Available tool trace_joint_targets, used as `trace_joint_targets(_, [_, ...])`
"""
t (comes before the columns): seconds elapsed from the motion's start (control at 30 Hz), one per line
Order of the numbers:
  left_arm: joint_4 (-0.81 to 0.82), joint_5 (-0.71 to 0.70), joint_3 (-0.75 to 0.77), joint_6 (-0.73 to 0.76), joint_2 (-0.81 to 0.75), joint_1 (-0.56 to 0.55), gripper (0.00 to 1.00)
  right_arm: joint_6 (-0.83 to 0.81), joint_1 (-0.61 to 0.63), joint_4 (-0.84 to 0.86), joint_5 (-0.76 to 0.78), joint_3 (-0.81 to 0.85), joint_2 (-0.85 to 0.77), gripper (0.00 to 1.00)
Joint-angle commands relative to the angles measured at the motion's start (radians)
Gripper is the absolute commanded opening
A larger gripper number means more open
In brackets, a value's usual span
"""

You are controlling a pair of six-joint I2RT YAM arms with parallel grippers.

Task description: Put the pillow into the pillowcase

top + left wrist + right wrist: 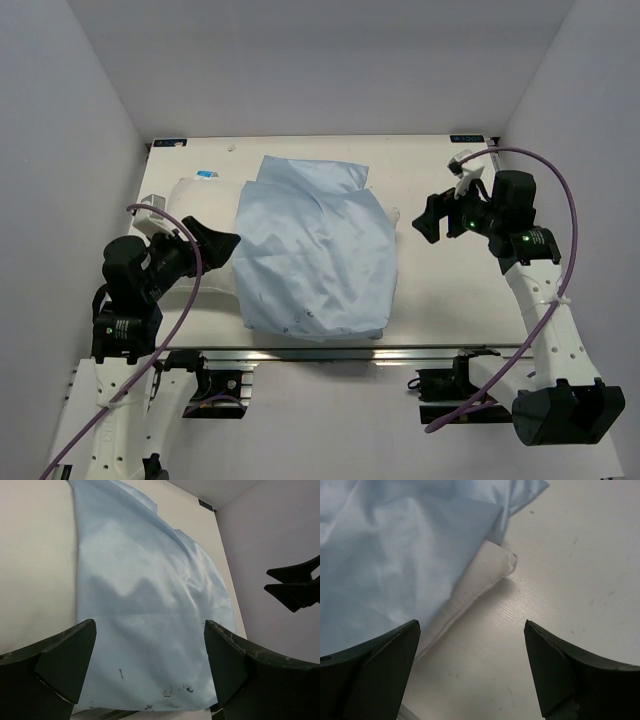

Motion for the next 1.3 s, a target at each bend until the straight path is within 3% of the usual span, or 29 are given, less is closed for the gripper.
trace_joint_targets(0.0, [-0.054,-0.028,0.037,0.03,0.003,-0.005,0.98,-0.217,0.001,-0.029,-0.293,-0.011,-0.015,0.89])
trace_joint_targets(0.03, [-0.066,-0.04,0.043,0.04,0.003,-0.005,0.98,-0.319,0.003,-0.052,-0.348,-0.012,-0.015,0.89])
trace_joint_targets(0.17, [-0.09,-0.062,0.04,0.056,-0.006,-0.005,0.94,-0.328,0.042,-0.005,-0.382,0.009,0.009,0.89])
trace_joint_targets(0.33, [-0.08,-0.059,-0.002,0.036,-0.025,-0.005,0.84,-0.014,0.09,0.213,-0.203,0.049,0.116,0.86])
trace_joint_targets(0.43, [-0.089,-0.066,0.006,0.04,-0.014,-0.005,0.84,0.179,0.139,0.264,-0.089,0.159,0.228,0.76])
trace_joint_targets(0.5, [-0.097,-0.069,0.017,0.047,0.003,-0.005,0.87,0.297,0.17,0.314,-0.056,0.202,0.268,0.76])
trace_joint_targets(0.77, [-0.08,-0.057,0.0,0.053,0.034,-0.005,0.88,0.381,0.251,0.356,0.089,0.279,0.504,0.78])
trace_joint_targets(1.1, [-0.014,-0.02,-0.117,-0.015,0.004,-0.005,0.89,0.399,0.251,0.284,0.066,0.261,0.636,0.77])
trace_joint_targets(1.27, [0.012,-0.002,-0.12,-0.004,0.058,-0.005,0.89,0.471,0.25,0.302,-0.049,0.233,0.653,0.64])
